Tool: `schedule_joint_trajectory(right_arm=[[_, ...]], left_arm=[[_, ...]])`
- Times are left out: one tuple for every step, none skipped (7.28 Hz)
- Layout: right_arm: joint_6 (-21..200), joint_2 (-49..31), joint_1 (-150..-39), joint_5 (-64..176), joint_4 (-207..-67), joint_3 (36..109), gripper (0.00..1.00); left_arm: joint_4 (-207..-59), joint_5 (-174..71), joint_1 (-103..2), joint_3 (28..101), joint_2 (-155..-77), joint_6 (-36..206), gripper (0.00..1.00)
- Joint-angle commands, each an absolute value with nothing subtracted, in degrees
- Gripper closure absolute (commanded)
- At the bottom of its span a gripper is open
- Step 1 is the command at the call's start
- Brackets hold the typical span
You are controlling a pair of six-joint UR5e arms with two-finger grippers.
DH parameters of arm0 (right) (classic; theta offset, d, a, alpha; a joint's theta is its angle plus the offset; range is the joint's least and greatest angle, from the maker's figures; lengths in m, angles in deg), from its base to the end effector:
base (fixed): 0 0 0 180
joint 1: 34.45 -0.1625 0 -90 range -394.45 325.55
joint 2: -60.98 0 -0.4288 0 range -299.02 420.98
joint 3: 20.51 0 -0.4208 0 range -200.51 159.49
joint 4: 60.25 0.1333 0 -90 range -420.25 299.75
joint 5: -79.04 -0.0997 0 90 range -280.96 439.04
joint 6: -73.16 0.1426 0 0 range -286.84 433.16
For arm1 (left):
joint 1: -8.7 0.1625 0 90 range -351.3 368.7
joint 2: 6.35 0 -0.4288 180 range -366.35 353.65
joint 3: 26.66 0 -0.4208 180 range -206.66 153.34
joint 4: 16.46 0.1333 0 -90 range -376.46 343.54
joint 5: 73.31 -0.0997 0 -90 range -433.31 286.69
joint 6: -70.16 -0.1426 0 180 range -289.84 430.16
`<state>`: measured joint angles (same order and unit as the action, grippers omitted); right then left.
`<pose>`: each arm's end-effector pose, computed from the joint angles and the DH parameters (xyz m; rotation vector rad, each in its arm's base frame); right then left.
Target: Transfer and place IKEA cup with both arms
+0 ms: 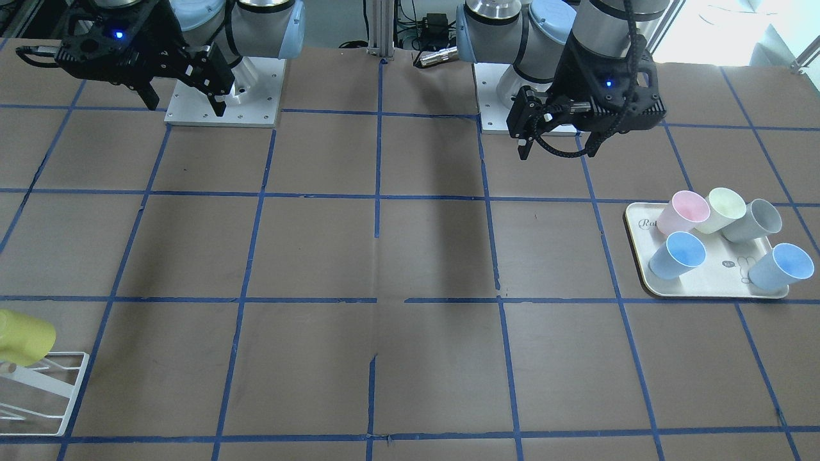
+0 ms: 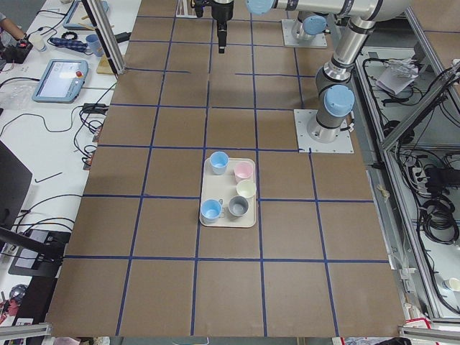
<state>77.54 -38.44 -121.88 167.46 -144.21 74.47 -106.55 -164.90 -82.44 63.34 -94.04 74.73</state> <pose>0.1171 -0.4507 0.4728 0.1894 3.1084 0.0442 -0.1394 -0.5056 0.4693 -0.0941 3.1138 -0.0624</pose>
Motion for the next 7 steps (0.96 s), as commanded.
schedule_joint_trajectory(right_arm=[[77.3, -36.9, -119.8, 167.4, -144.1, 73.8, 0.0], [74.9, -36.4, -117.9, 167.5, -144.7, 73.2, 0.0], [68.8, -35.0, -115.9, 167.6, -148.3, 73.0, 0.0], [66.0, -32.6, -113.7, 167.6, -151.2, 72.9, 0.0], [65.7, -30.9, -111.3, 167.6, -154.3, 72.8, 0.0], [65.5, -28.7, -109.2, 167.8, -155.8, 73.1, 0.0], [64.3, -26.8, -107.5, 167.9, -156.7, 73.0, 0.0]], left_arm=[[-106.6, -164.9, -82.4, 63.3, -94.1, 74.7, 0.0], [-106.6, -164.9, -82.4, 63.3, -94.1, 74.7, 0.0], [-106.6, -164.9, -82.4, 63.4, -94.1, 74.7, 0.0], [-106.6, -164.9, -82.4, 63.4, -94.0, 74.7, 0.0], [-106.6, -164.9, -82.4, 63.4, -94.1, 74.7, 0.0], [-106.6, -164.9, -82.4, 63.4, -94.0, 74.7, 0.0], [-106.6, -164.9, -82.4, 63.4, -94.0, 74.7, 0.0]])
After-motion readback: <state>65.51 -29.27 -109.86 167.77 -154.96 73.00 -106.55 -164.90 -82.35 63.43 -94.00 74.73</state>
